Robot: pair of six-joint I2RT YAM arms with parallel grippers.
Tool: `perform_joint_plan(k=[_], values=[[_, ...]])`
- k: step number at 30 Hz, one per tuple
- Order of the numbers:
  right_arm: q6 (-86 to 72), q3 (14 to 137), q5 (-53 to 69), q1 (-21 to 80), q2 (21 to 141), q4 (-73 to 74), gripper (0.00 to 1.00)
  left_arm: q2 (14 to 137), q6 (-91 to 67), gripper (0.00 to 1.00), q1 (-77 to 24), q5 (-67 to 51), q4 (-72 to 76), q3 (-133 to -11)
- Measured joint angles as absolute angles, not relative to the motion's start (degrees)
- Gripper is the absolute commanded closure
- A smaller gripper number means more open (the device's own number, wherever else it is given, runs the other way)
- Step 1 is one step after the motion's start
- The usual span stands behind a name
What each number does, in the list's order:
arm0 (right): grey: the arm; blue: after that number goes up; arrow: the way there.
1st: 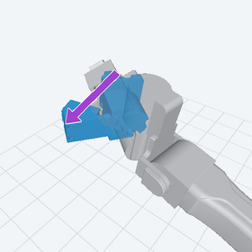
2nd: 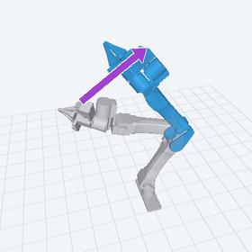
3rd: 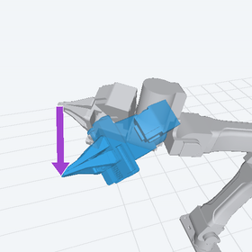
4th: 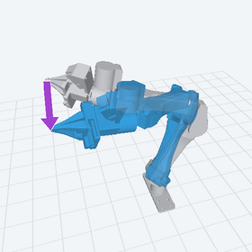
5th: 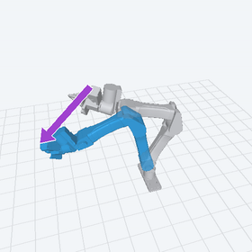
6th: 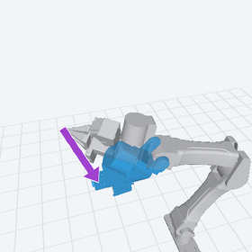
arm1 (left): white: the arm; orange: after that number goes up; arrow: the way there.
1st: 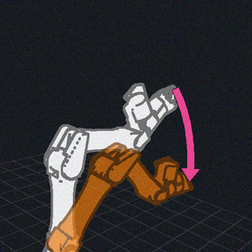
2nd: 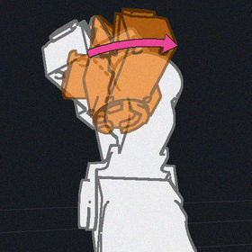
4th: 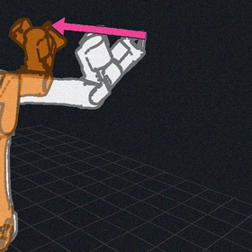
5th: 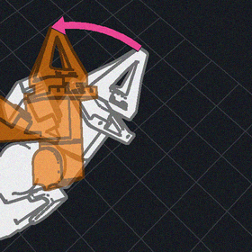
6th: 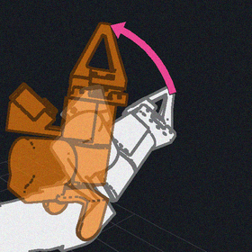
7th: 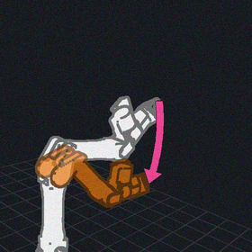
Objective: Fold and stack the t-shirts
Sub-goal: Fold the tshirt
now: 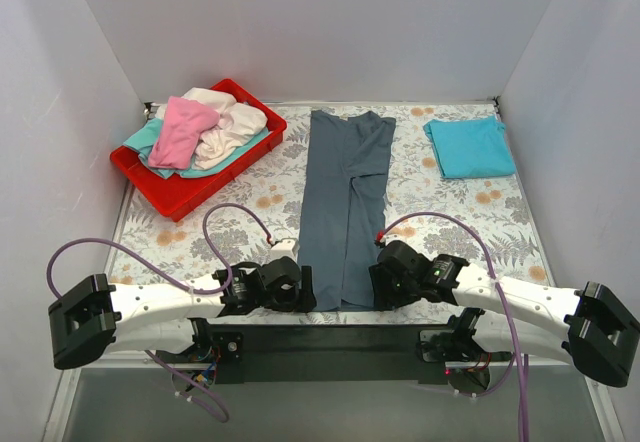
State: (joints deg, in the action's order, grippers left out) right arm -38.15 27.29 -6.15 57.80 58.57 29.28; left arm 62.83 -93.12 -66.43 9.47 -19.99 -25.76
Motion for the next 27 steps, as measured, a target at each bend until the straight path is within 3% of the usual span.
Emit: perform_joint_plan(k=[2,9,12,15,17,27], values=[[-38.41,27.31,-6.52,58.06,58.63,29.63,0.53,62.81,-93.67,0.41,-66.78,9.39,-20.38,-25.71],[-38.98,27.46,-8.73,59.11,59.72,29.93,0.85,62.83,-94.98,0.58,-67.33,9.32,-21.04,-25.26],[-39.05,27.46,-8.95,59.40,60.01,29.85,0.93,62.74,-95.48,0.67,-67.35,9.02,-19.64,-24.34],[-38.74,27.57,-8.75,59.61,60.29,29.65,0.99,62.96,-95.90,0.82,-67.37,8.29,-17.78,-23.49],[-38.33,27.94,-8.60,59.68,60.80,29.76,0.99,63.09,-95.88,0.99,-67.42,7.99,-17.10,-23.07],[-31.22,31.86,-4.56,59.79,65.10,34.41,0.99,63.90,-92.84,1.00,-67.53,3.73,-17.50,-23.49]])
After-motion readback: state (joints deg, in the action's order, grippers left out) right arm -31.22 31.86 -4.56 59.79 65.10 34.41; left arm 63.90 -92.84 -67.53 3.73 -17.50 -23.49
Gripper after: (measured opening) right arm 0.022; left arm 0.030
